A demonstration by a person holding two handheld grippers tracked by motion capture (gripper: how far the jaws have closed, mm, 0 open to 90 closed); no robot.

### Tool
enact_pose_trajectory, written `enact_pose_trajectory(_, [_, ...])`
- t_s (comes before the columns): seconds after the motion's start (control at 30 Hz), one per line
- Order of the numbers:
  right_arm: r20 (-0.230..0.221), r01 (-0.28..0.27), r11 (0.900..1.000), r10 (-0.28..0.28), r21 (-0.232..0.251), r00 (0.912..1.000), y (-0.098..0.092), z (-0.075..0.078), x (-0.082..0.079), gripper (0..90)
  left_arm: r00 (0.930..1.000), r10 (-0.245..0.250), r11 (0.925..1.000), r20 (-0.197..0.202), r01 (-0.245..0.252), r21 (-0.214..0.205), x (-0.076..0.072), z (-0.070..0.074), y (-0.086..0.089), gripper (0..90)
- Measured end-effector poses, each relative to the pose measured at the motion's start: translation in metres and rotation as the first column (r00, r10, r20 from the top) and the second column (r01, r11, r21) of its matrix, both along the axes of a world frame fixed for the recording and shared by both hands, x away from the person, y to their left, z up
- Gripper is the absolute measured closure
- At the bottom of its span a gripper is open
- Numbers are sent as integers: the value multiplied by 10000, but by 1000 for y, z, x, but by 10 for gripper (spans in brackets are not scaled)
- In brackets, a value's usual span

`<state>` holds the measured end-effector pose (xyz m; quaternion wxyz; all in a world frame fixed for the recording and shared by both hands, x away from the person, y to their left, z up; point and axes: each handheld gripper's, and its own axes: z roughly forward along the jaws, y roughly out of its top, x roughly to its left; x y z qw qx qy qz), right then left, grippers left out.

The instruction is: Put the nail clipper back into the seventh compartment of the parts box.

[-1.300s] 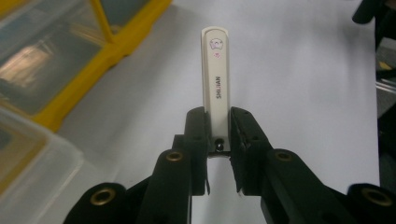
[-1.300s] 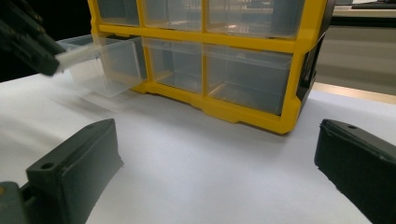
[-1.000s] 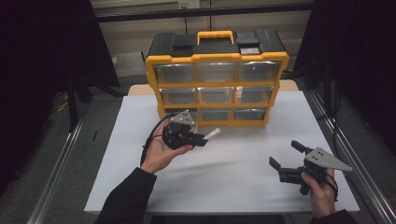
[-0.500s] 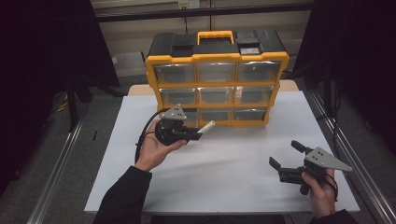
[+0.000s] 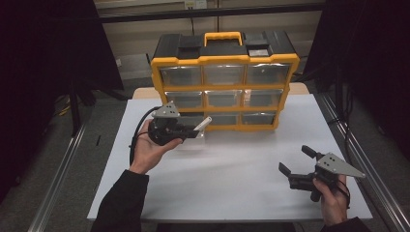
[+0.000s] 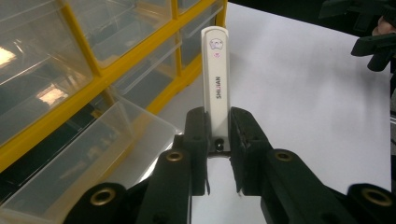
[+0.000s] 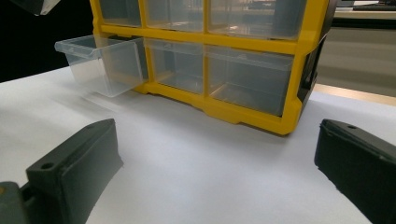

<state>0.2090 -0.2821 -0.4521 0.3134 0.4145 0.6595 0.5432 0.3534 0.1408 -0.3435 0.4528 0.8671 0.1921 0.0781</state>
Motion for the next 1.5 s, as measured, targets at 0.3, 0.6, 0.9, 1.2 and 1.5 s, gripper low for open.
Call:
enact_pose_trajectory(0.3, [51,47,10000,-47,-18,10000,0,0,1,0,9998,179,9998,-37,-178,72,4,4,9,781])
enact_pose_trajectory(0.6, [63,2,10000,-2,-58,10000,0,0,1,0,9987,495,9975,-129,-487,518,11,9,18,781])
enact_pose_trajectory(0.9, [41,-6,10000,6,-48,10000,0,0,1,0,9978,627,9956,-212,-610,710,20,14,24,781])
enact_pose_trajectory(1.2, [39,-18,10000,18,-63,10000,0,0,1,0,9980,601,9928,-192,-578,1047,29,18,26,781])
enact_pose_trajectory(1.5, [15,-40,10000,41,-80,10000,0,0,1,0,9965,766,9789,-350,-684,1927,45,14,22,781])
